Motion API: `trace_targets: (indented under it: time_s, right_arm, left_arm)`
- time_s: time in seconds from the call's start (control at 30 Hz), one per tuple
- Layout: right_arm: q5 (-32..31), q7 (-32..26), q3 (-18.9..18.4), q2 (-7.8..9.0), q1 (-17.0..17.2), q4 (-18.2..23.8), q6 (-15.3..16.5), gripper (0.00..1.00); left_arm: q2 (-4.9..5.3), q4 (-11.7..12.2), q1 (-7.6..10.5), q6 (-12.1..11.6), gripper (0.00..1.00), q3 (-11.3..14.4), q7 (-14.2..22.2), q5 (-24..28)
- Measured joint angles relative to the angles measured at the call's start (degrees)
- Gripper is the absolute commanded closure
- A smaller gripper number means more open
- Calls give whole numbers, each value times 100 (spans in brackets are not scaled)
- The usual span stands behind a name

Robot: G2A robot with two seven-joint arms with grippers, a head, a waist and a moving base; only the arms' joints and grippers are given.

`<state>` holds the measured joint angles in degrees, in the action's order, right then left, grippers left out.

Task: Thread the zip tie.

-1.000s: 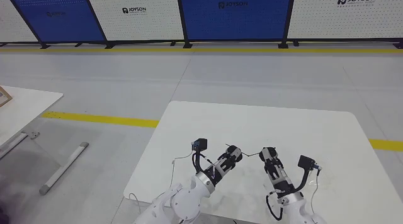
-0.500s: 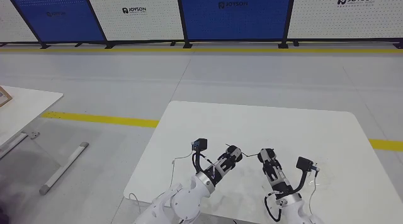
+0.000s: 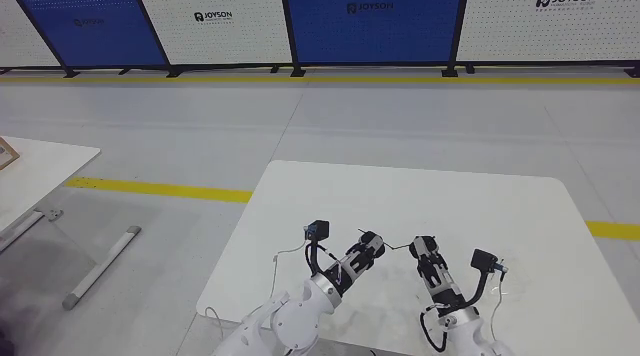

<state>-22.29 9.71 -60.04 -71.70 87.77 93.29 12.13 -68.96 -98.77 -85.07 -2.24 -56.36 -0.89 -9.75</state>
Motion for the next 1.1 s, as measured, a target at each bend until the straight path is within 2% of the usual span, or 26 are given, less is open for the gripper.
trace_targets:
  time_s: [0.13,0.4,0.7,0.83,1.1]
  right_arm:
    - [3,91,26,-34,-11,14,5,100]
    - [-35,264,205,-133,-135,-141,27,100]
    - [246,611,203,-221,-178,-365,572,100]
    - [306,606,147,-235,-153,-389,667,100]
    - [174,502,49,-252,-85,-280,544,100]
  left_arm:
    - [-55,20,20,25,100,37,-122,433]
    - [-95,28,15,-175,100,-54,-76,1031]
    - [-111,39,-24,-337,100,-148,125,1483]
    - [-119,54,-19,-364,100,-173,138,1557]
    - [-136,117,17,-392,100,-134,174,1425]
